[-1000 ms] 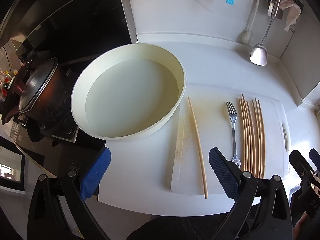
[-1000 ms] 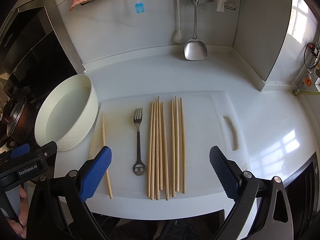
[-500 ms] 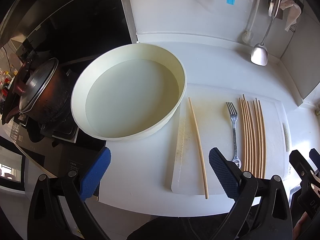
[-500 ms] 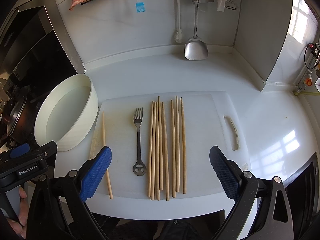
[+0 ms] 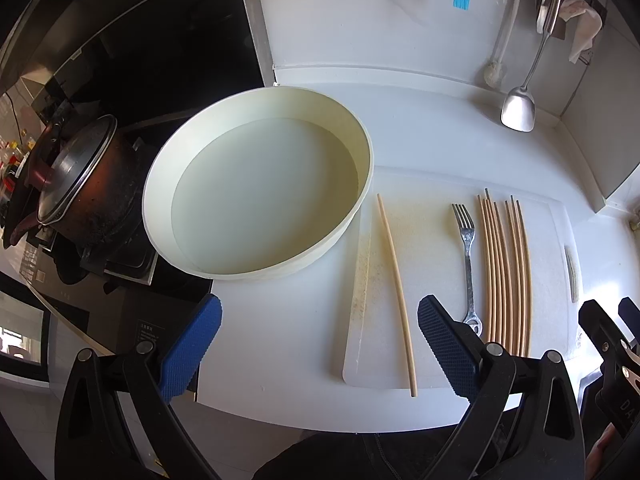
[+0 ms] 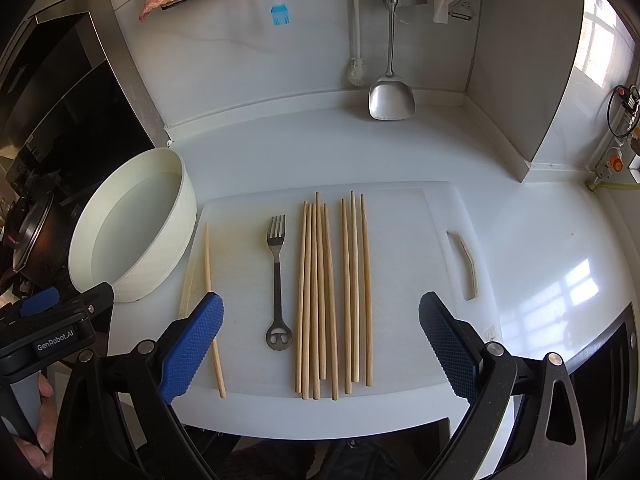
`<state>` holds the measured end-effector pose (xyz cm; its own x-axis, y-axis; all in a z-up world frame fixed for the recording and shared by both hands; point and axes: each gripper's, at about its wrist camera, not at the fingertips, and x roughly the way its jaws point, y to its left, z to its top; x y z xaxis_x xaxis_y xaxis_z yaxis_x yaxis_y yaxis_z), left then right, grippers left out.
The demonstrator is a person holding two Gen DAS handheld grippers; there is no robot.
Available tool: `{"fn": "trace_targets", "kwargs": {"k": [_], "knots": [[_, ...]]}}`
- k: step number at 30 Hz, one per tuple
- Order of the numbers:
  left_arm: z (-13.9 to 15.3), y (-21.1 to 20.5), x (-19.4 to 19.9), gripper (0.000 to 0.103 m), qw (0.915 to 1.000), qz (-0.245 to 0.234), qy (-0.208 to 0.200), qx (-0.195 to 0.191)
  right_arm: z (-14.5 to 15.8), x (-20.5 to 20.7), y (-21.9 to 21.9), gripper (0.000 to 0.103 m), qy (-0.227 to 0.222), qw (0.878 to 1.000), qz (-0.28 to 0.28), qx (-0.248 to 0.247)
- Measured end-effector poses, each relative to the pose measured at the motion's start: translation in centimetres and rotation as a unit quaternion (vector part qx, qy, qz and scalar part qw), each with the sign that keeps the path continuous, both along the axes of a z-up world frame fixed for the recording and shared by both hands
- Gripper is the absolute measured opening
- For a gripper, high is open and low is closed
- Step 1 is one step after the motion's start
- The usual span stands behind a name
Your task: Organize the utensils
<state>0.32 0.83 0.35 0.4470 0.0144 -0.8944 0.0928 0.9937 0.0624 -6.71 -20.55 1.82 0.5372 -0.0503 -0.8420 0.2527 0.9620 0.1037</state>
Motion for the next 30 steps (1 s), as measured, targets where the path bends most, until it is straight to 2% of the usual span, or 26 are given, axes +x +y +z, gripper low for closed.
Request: {"fn": "trace_targets", "kwargs": {"k": [30], "knots": [[-0.08, -0.10, -0.09, 0.097, 1.0000, 0.000, -0.001, 0.000, -0.17, -0.01, 0.59, 0.094, 0.002, 1.000, 0.003, 0.000]]}}
